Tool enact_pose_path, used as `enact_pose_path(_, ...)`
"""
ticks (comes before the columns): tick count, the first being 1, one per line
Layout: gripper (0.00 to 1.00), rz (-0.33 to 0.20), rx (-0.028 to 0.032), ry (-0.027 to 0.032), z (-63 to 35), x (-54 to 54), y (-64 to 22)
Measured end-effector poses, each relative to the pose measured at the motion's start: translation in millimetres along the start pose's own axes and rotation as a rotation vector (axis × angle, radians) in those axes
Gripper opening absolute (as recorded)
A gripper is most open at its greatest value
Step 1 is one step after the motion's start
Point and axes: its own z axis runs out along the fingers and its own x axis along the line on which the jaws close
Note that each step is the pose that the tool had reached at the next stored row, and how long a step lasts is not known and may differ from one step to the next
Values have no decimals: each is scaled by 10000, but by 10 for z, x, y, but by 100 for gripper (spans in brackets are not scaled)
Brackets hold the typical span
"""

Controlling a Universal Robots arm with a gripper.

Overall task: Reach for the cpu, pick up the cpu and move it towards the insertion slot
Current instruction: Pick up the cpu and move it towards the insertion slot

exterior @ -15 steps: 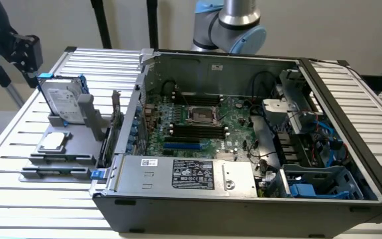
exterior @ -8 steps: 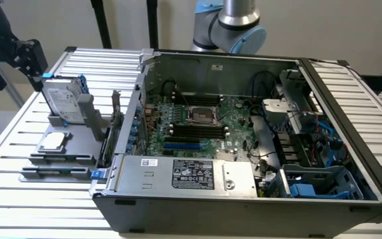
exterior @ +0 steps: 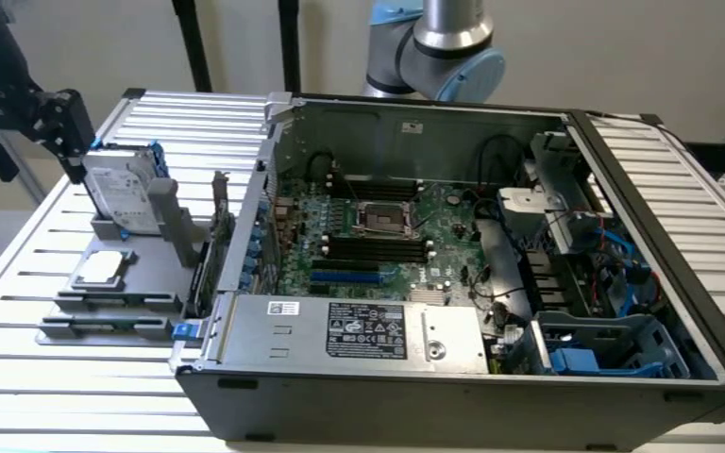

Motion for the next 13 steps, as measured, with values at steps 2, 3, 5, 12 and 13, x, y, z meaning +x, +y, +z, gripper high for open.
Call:
enact_pose_path(2,76,1,0,0,36,0,-1)
enact_pose_path(3,76,1,0,0,55,0,-3)
enact_pose_path(5,76,0,-1,-1,92,-1,-6)
enact_pose_path(12,76,0,0,0,218,-3,-17)
enact_pose_path(13,76,0,0,0,235,-4,-19)
